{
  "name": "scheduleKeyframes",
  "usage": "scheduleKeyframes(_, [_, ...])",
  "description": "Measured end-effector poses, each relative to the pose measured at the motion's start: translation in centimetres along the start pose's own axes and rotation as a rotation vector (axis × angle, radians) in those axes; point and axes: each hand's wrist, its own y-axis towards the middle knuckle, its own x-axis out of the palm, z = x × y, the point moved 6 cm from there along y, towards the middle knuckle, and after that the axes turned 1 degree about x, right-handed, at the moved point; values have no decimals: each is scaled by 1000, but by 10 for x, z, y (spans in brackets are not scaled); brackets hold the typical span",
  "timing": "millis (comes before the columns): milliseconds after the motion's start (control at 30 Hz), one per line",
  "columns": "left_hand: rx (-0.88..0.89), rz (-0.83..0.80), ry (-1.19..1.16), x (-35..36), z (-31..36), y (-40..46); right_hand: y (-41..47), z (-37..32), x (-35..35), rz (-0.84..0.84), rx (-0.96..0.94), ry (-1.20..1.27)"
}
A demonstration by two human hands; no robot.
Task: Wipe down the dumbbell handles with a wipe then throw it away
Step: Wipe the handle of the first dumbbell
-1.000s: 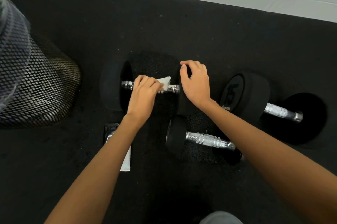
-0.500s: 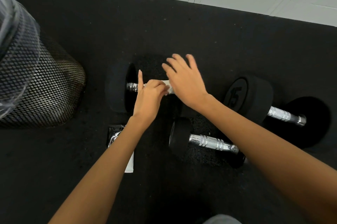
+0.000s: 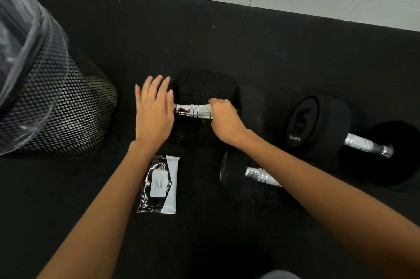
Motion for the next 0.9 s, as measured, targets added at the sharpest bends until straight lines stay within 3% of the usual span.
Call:
scheduleKeyframes(233, [-41,-30,-53,6,-3,1,31,-12,-2,-152,231,144])
scheduleKeyframes(400, [-40,-46,-72,6,-4,1,43,-36,8,-89,295,216])
scheduleKeyframes(467, [-38,-45,-80,5,-4,1,35,-44,11,27,216,191])
scheduleKeyframes(567, [-35,-44,-80,5,-4,0,17,-57,20,199,-53,142])
scheduleKeyframes(800, [-23,-47,-79,3,-3,0,1,-45,29,172,-460,-90])
scheduleKeyframes(900, [-15,-52,-77,4,-3,-1,-7,-42,29,208,-597,-340])
